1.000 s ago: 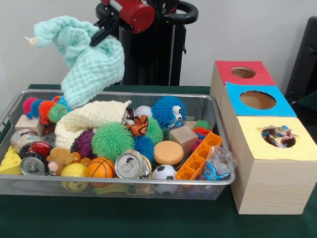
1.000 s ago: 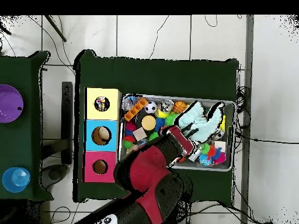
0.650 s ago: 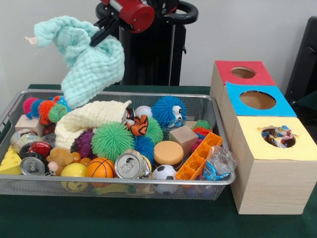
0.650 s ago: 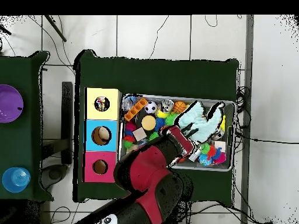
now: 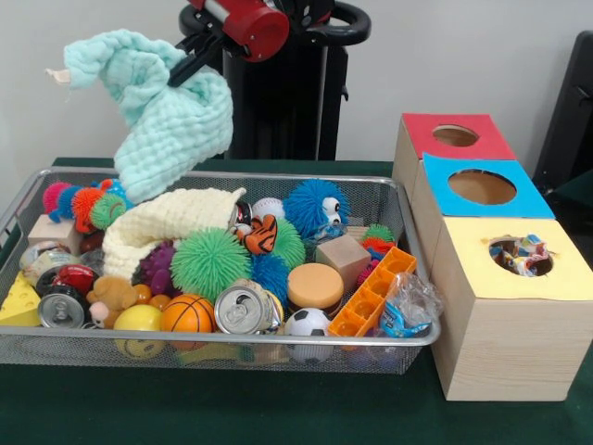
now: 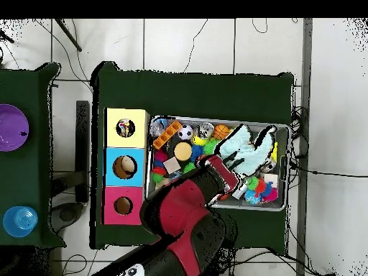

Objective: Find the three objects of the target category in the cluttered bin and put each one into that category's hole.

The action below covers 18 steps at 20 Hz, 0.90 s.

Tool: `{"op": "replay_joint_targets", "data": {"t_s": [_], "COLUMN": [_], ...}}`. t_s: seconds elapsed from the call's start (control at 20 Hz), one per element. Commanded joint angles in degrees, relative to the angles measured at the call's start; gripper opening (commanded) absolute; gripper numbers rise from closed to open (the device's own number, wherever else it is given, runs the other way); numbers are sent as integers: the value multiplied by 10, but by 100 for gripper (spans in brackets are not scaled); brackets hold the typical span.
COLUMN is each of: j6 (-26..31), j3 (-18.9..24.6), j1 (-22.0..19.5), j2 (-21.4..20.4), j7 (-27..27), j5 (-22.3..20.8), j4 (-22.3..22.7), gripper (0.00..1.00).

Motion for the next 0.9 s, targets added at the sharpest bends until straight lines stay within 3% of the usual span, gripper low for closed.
{"op": "replay_joint_targets", "data": {"t_s": [0.05,0.45,0.6,0.9], "j6": [-33,-21,5,103], "j3": [48,52,75,229], "j1": [-10,-10,-17,-92], "j2": [7,5,-9,-100], "j7": [58,55,45,-41], "j5": [22,20,6,-71], "j4": [-43,-42,-36,-10], "gripper": [0,0,0,0]}}
